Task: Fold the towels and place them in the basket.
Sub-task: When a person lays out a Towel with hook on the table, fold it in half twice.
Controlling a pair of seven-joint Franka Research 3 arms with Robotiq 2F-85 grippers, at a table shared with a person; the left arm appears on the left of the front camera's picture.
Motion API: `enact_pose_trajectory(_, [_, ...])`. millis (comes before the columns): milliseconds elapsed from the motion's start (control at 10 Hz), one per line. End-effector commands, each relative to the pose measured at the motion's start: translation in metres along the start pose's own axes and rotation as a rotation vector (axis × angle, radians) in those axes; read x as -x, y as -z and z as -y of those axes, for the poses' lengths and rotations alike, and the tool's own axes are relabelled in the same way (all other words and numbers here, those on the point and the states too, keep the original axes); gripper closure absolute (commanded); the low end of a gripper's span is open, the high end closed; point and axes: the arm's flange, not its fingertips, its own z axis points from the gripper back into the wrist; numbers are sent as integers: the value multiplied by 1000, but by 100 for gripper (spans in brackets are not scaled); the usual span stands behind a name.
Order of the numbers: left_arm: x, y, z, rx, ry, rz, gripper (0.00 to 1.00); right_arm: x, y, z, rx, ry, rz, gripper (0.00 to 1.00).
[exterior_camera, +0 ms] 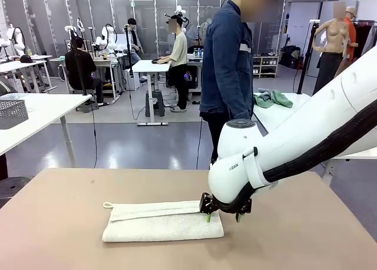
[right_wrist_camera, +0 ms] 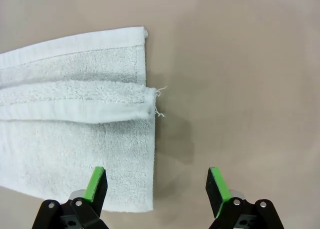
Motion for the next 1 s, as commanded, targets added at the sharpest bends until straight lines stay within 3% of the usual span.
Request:
enact_pose_trajectory(0, [-5,6,-2,3,5,-9,0,-6,9,-15,41,50,2,0])
enact_pose_trajectory(400, [-5,6,-2,3,5,-9,0,-7,20,-24,51,66,-13,0])
enact_pose_trajectory(600, [-5,6,-2,3,5,-9,0,-7,25,-25,47,66,-28,35])
enact_pose_trajectory(700, [-5,6,-2,3,5,-9,0,-7,26,-26,43,66,-32,73])
enact_pose_trajectory(800, [-5,6,-2,3,5,-9,0,-7,28,-26,42,67,-36,95])
enact_pose_trajectory(900, [-5,6,-2,3,5,-9,0,-7,29,-26,41,66,-40,100])
